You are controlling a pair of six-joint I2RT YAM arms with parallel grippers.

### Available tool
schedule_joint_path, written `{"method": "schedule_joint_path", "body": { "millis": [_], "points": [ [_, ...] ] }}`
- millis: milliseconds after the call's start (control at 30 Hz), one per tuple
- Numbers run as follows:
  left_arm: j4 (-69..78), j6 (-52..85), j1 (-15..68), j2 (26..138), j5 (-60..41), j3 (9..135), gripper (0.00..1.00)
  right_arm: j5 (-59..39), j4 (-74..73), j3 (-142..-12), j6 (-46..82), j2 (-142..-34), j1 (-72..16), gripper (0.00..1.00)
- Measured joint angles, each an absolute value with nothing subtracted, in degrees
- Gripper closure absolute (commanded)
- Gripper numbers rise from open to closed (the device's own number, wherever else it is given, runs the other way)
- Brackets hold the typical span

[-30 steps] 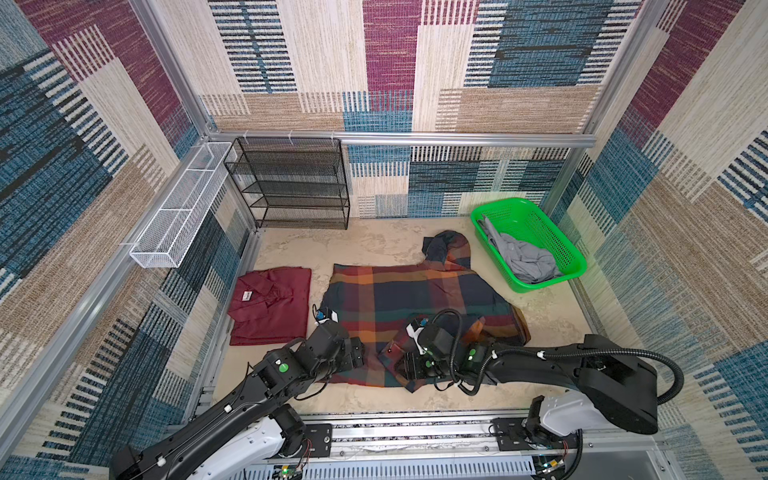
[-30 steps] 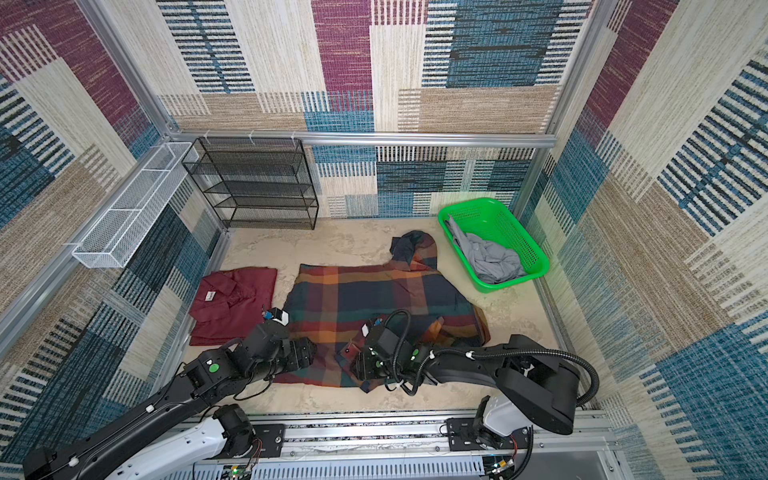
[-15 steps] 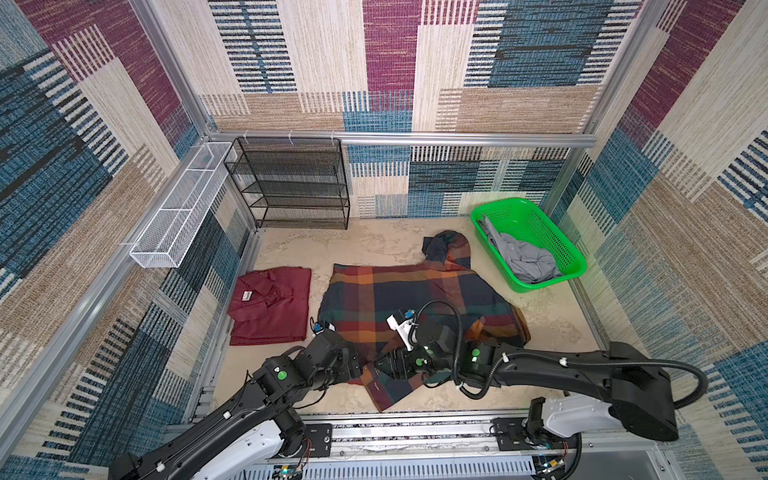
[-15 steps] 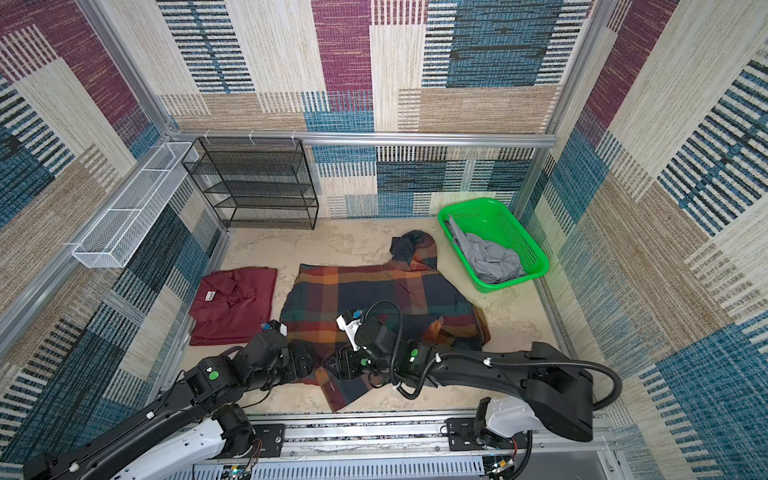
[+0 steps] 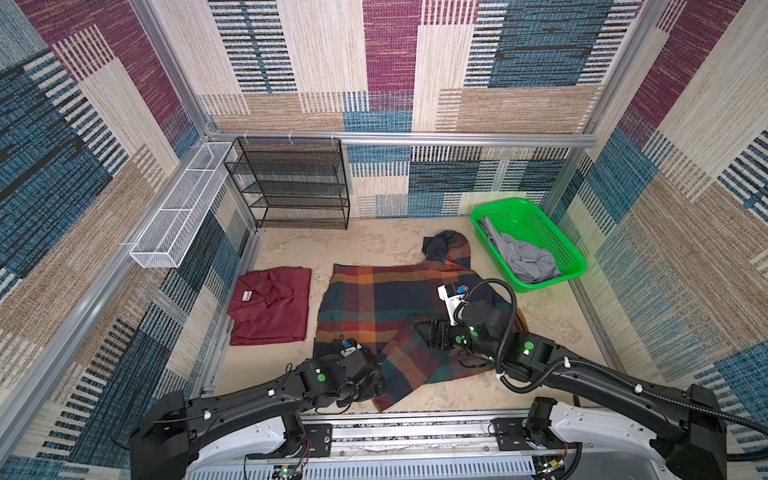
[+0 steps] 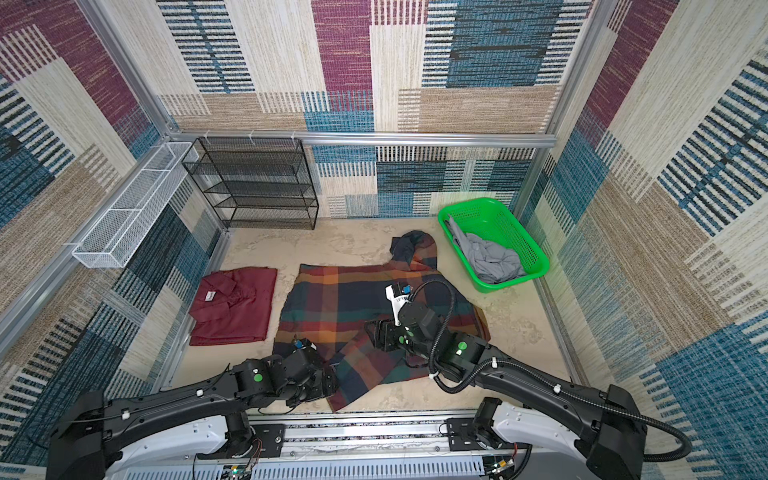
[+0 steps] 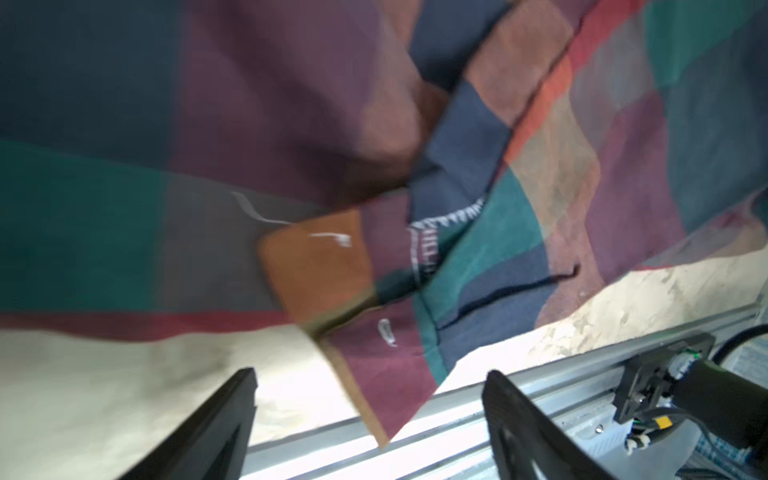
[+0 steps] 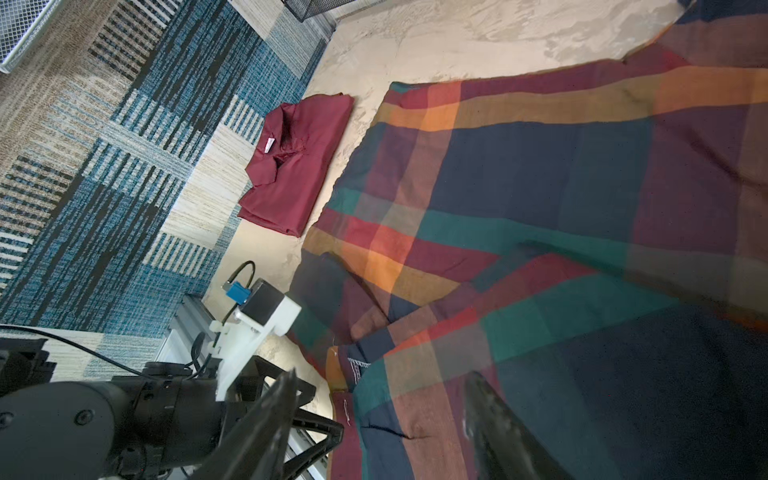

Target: Fold and stack the long sleeve shirts

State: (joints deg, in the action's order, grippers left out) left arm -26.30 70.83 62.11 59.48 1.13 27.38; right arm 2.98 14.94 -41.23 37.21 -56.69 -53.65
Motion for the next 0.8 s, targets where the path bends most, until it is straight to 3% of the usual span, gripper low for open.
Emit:
{"method": "schedule_joint_path", "body": {
  "millis": [233,433,800],
  "points": [
    [-17.5,73.4,65.9,66.4,1.1,27.4,0.25,5.1,18.3,-40.9,35.9,-52.6,-50.2,0.34],
    [-13.5,74.8,66.7,66.8,1.1,25.6,0.52,5.1,19.6,-40.5,35.3,-51.5,-48.1,0.34],
    [-13.0,74.7,66.9,67.3,1.6,24.8,0.78,3.4,19.6,-39.0,35.1,-51.1,-46.8,0.34]
  ]
}}
